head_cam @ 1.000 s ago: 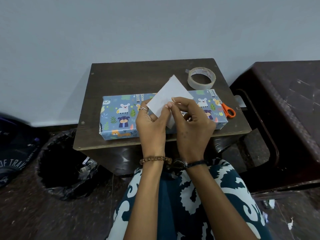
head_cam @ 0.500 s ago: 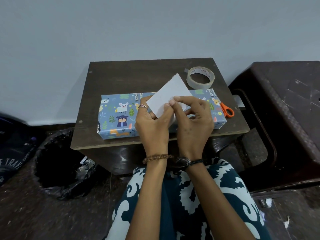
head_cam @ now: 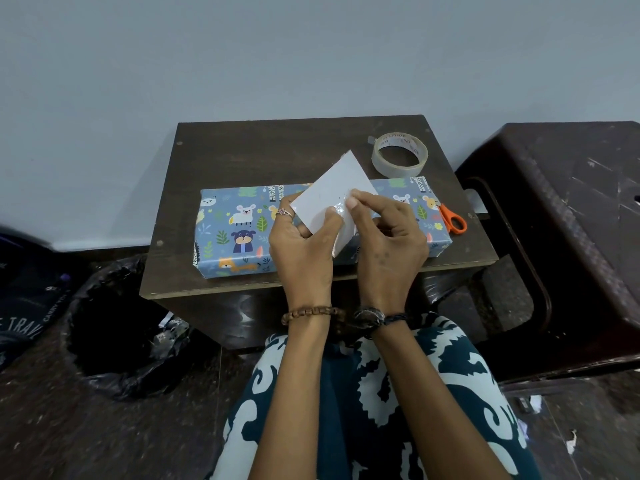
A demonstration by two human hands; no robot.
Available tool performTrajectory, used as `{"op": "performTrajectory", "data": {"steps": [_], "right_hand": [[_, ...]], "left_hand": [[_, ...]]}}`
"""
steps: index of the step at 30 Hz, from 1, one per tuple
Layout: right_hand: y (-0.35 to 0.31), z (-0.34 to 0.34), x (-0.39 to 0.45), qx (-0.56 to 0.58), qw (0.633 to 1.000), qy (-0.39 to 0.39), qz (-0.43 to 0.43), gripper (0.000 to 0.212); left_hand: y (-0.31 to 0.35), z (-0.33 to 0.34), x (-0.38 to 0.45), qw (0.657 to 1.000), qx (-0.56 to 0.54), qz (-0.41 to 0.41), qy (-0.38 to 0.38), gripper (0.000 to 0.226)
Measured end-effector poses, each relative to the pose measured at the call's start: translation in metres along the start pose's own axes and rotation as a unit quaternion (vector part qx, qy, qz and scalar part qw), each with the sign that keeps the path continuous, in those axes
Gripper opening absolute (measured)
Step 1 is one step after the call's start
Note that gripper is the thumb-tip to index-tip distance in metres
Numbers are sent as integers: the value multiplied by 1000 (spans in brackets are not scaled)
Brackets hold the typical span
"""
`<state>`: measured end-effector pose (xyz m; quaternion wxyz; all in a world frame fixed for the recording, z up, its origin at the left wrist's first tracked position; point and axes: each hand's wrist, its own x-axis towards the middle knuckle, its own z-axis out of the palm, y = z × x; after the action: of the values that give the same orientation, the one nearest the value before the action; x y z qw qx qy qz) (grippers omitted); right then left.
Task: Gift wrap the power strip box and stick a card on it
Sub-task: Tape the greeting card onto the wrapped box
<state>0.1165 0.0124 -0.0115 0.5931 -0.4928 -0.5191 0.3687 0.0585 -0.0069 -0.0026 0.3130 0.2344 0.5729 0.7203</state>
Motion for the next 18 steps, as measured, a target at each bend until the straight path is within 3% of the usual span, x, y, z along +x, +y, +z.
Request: {"op": "performTrajectory", "data": {"steps": [8, 18], "right_hand": [[2, -2, 4, -19, 999, 6, -30, 9], [2, 1, -4, -122, 982, -32, -141, 10]], "left_hand": [[1, -1, 1, 999, -29, -11, 6, 28], [-4, -1, 1, 998, 42, 37, 15, 24]]}}
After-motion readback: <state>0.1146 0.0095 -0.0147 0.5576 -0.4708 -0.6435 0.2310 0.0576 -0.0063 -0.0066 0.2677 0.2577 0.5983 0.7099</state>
